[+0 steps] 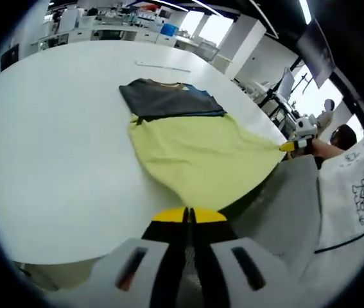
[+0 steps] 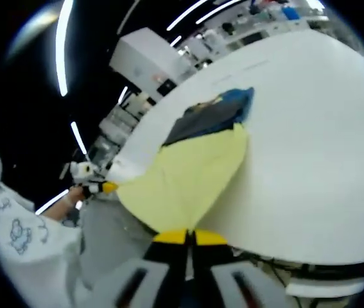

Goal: Fold the garment on the visible template until the final outline fits inside the template.

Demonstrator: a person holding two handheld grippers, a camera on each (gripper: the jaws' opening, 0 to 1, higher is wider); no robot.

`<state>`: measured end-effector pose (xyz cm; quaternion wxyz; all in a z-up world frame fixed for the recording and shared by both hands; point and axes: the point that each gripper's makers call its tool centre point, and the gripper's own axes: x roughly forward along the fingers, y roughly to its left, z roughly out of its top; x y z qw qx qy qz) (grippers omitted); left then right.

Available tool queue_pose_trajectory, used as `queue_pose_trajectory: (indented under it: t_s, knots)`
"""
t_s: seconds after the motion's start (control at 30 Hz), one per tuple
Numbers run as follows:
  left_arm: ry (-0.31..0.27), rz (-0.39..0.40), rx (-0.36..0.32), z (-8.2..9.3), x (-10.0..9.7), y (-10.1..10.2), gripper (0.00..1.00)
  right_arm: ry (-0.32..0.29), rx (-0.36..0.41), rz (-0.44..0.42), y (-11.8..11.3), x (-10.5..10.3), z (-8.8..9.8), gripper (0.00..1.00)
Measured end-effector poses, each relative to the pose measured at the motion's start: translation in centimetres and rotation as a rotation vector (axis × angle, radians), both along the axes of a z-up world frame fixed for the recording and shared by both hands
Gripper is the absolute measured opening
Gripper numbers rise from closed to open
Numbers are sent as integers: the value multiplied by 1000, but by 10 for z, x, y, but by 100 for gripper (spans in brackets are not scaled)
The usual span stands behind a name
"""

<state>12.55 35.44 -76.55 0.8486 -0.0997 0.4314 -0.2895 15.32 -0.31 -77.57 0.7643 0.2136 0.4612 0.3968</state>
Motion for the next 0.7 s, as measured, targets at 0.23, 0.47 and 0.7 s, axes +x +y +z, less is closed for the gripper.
queue_pose_trajectory:
  t_s: [0.23, 0.47, 0.7]
  knots:
    - [-62, 50, -106, 19, 25, 0, 0, 22, 37, -42, 5, 13, 19, 0]
    - [-182, 66, -146, 61, 73, 0, 0, 3, 144, -121, 11, 56, 55, 0]
    - [-251, 139, -208, 76, 139, 16, 0, -75, 229, -181, 26, 115, 89, 0]
